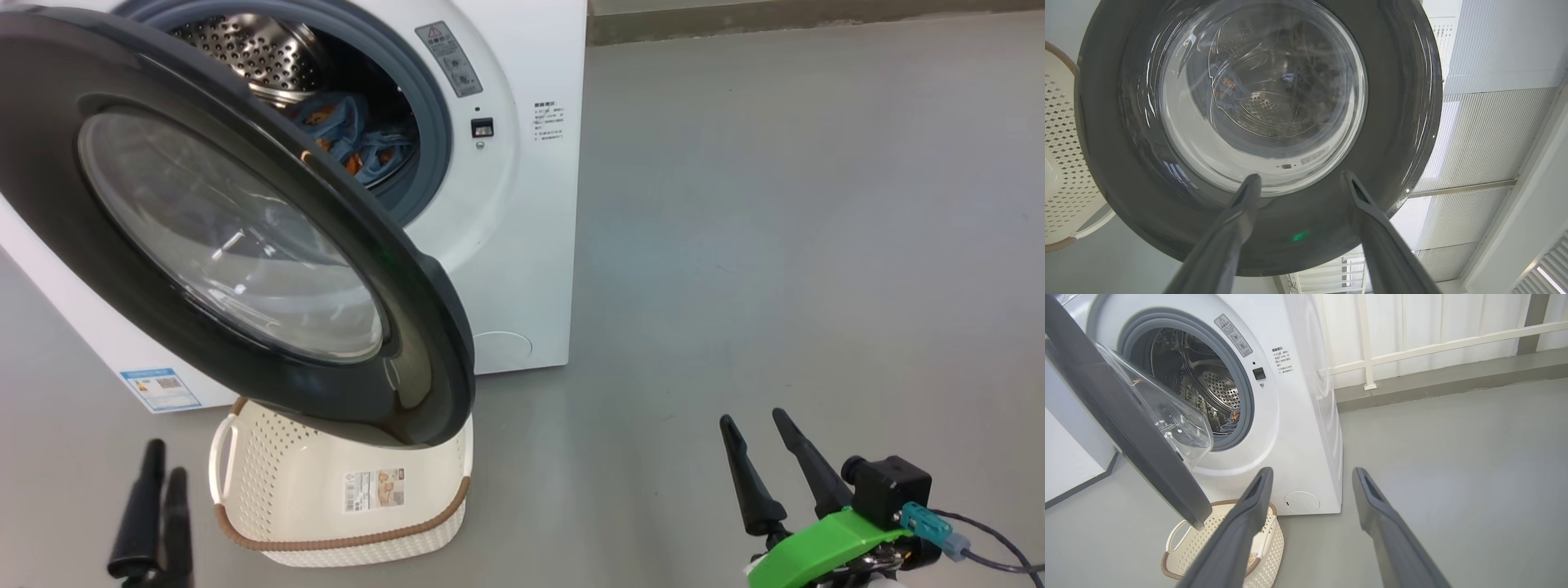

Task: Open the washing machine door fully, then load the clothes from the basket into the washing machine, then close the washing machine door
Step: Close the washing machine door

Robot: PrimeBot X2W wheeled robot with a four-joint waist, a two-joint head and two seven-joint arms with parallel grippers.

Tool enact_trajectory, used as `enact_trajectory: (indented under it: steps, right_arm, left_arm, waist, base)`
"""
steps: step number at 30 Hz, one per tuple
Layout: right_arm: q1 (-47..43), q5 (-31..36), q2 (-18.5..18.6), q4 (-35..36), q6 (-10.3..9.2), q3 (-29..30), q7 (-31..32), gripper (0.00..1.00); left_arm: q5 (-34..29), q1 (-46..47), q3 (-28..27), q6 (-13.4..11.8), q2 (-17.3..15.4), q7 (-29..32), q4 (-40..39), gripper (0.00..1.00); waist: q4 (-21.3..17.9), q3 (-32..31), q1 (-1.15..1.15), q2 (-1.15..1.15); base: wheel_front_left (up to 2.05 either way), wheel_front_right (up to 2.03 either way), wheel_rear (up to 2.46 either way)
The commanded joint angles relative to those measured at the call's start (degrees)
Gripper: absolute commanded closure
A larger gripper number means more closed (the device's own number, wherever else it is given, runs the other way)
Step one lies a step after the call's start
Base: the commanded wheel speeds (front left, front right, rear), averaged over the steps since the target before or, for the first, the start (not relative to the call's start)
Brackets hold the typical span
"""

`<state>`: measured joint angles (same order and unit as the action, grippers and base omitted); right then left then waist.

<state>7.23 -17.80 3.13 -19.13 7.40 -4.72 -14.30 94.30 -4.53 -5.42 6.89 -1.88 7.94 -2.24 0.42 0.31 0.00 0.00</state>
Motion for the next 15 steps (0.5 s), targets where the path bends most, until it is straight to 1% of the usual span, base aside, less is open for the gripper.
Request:
enact_trajectory:
  steps: [1,4,6,8,10,11,13,15]
  right_arm:
    - [0.2,-0.2,-0.2,1.3,0.09,-1.3,-0.7,0.00]
    - [0.3,-0.2,-0.2,1.3,0.09,-1.4,-0.7,0.00]
    - [0.3,-0.2,-0.2,1.4,0.09,-1.4,-0.7,0.00]
    - [0.4,-0.2,-0.2,1.4,0.09,-1.4,-0.7,0.00]
    - [0.5,-0.1,-0.2,1.4,0.09,-1.4,-0.7,0.00]
    - [0.5,-0.1,-0.2,1.4,0.09,-1.4,-0.7,0.00]
    - [0.6,-0.1,-0.2,1.3,0.09,-1.4,-0.7,0.00]
    - [0.7,-0.1,-0.2,1.3,0.09,-1.4,-0.7,0.00]
  left_arm:
    - [-1.7,1.7,-2.3,0.6,-1.0,-2.0,-2.5,0.00]
    - [-6.0,1.8,-1.7,0.6,-1.5,-3.9,-3.2,0.00]
    - [-9.7,1.9,-0.8,0.6,-2.6,-6.2,-3.8,0.00]
    - [-14.4,2.3,1.1,0.6,-4.6,-9.8,-4.8,0.00]
    - [-19.3,2.2,4.3,0.6,-7.3,-13.8,-4.7,0.00]
    - [-19.3,2.2,4.3,0.6,-7.3,-13.8,-4.7,0.00]
    - [-23.0,2.1,8.2,0.6,-9.9,-18.2,-3.8,0.00]
    - [-26.1,2.4,11.2,0.6,-12.4,-21.2,-2.4,0.00]
  waist:
    - [0.1,0.0,0.00,0.00]
    - [0.1,0.1,0.00,0.00]
    - [0.1,0.2,0.00,0.00]
    - [0.1,0.4,0.00,0.00]
    - [0.1,0.6,0.00,0.00]
    - [0.1,0.6,0.00,0.00]
    - [0.0,0.7,0.00,0.00]
    - [0.0,0.7,0.00,0.00]
  base:
    - [0.00,0.00,0.00]
    - [0.00,0.00,0.00]
    - [0.00,0.00,0.00]
    - [0.00,0.00,0.00]
    - [0.00,0.00,0.00]
    - [0.00,0.00,0.00]
    - [0.00,0.00,0.00]
    - [0.00,0.00,0.00]
